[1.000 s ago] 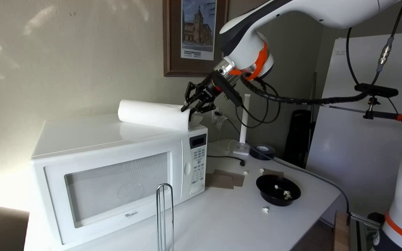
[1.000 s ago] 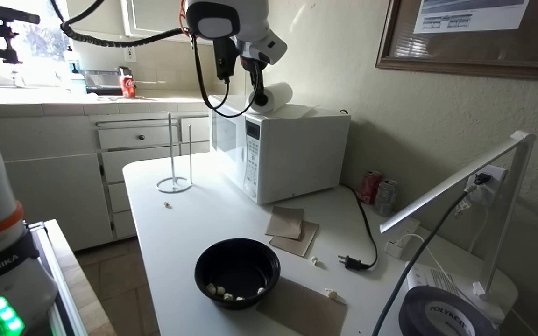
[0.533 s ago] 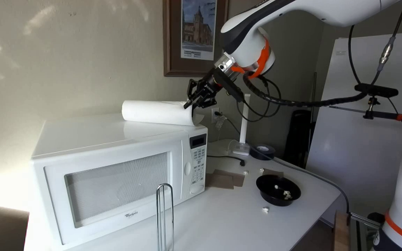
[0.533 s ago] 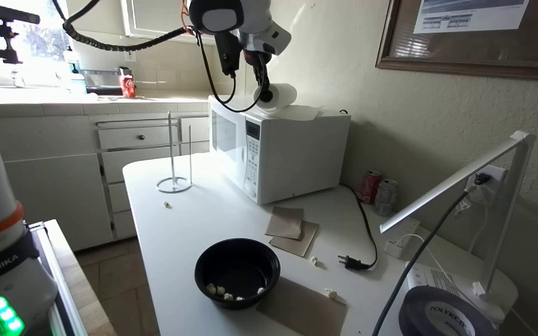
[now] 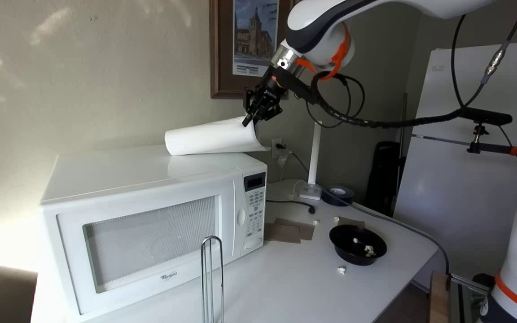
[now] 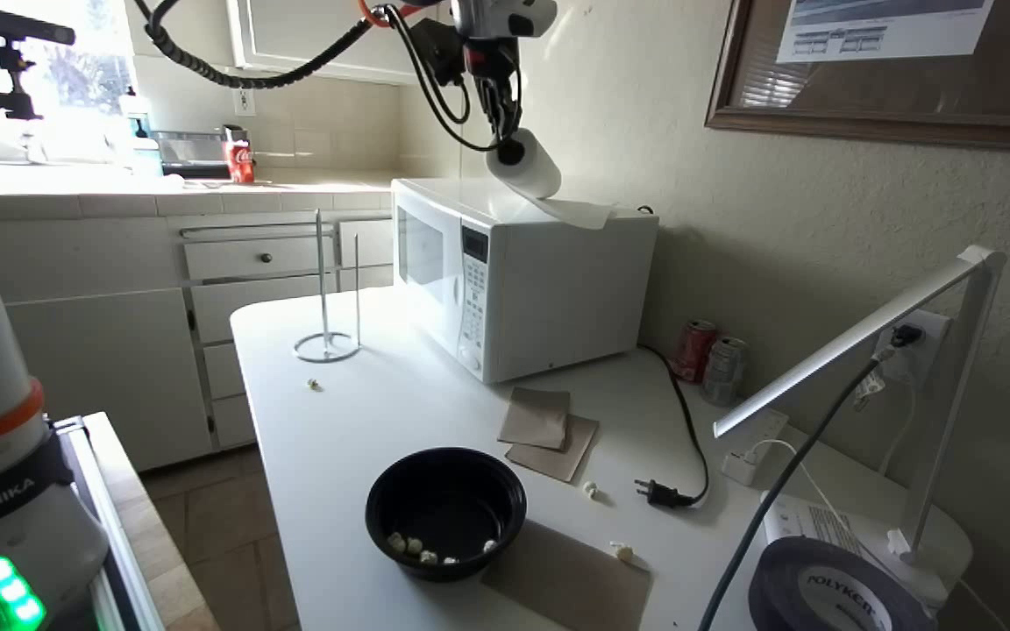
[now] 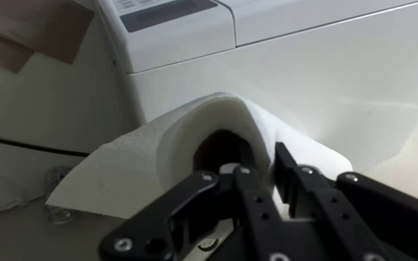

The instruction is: Pick up the paper towel roll on the microwave

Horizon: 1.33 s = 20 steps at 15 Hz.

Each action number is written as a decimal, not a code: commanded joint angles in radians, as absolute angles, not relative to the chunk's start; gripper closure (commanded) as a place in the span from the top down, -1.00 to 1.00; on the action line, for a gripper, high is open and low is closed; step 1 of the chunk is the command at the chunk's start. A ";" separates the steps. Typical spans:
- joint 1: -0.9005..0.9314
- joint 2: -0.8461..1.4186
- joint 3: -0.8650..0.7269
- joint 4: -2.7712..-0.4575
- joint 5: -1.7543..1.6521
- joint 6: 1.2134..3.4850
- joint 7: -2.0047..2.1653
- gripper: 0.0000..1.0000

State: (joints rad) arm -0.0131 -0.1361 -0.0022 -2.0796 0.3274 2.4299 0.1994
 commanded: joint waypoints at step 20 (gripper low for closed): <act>0.068 0.109 0.064 -1.420 -0.325 1.674 0.210 -0.91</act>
